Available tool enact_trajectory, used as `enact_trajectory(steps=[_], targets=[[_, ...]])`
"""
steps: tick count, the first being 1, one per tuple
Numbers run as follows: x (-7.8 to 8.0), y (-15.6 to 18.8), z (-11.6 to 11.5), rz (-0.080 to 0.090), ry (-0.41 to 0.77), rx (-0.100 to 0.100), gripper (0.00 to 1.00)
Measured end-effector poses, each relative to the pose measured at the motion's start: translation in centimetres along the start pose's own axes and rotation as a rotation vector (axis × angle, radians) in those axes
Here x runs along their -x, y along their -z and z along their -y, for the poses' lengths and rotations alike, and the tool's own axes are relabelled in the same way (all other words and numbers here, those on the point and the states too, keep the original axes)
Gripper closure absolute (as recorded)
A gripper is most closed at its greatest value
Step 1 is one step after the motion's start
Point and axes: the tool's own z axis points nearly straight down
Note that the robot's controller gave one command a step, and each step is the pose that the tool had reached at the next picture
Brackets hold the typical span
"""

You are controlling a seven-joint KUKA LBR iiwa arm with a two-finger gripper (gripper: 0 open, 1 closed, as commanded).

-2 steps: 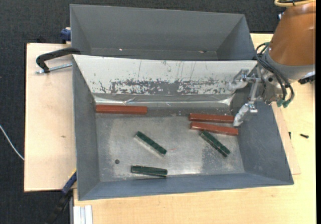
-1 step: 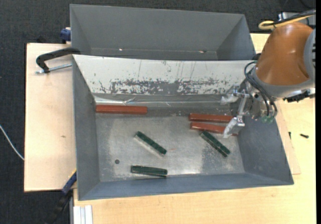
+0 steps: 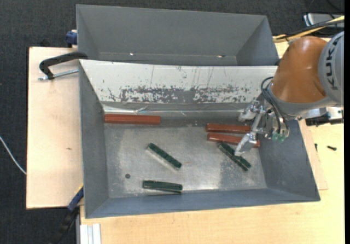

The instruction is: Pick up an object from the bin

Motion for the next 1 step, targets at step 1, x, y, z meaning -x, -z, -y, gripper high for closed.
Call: enact_trajectory(steps=[1], targets=[[0.19, -3.81, -1.86, 0.002, 0.019, 0.000, 1.00]])
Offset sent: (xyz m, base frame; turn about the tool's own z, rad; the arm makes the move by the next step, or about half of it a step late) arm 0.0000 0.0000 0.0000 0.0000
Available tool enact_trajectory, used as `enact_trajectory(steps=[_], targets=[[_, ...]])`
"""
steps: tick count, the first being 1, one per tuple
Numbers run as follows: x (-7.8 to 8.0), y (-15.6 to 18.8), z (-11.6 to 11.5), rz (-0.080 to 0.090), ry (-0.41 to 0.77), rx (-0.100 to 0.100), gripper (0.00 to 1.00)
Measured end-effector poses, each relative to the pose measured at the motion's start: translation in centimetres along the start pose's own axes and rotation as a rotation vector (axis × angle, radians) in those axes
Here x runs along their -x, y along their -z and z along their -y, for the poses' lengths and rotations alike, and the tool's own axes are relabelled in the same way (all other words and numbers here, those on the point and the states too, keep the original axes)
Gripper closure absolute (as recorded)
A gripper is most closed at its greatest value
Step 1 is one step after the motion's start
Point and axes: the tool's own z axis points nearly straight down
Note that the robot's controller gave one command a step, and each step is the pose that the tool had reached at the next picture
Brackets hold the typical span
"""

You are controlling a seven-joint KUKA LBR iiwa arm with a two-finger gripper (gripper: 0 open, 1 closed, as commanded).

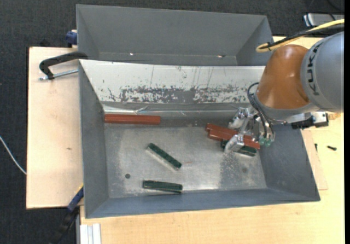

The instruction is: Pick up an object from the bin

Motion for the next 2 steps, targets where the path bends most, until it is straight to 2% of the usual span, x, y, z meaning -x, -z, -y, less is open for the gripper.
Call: enact_trajectory(steps=[1, 2], targets=[[0.0, 0.0, 0.0, 0.000, 0.000, 0.000, 1.00], [1.9, 19.3, 1.7, 0.014, 0.021, 0.000, 1.00]])
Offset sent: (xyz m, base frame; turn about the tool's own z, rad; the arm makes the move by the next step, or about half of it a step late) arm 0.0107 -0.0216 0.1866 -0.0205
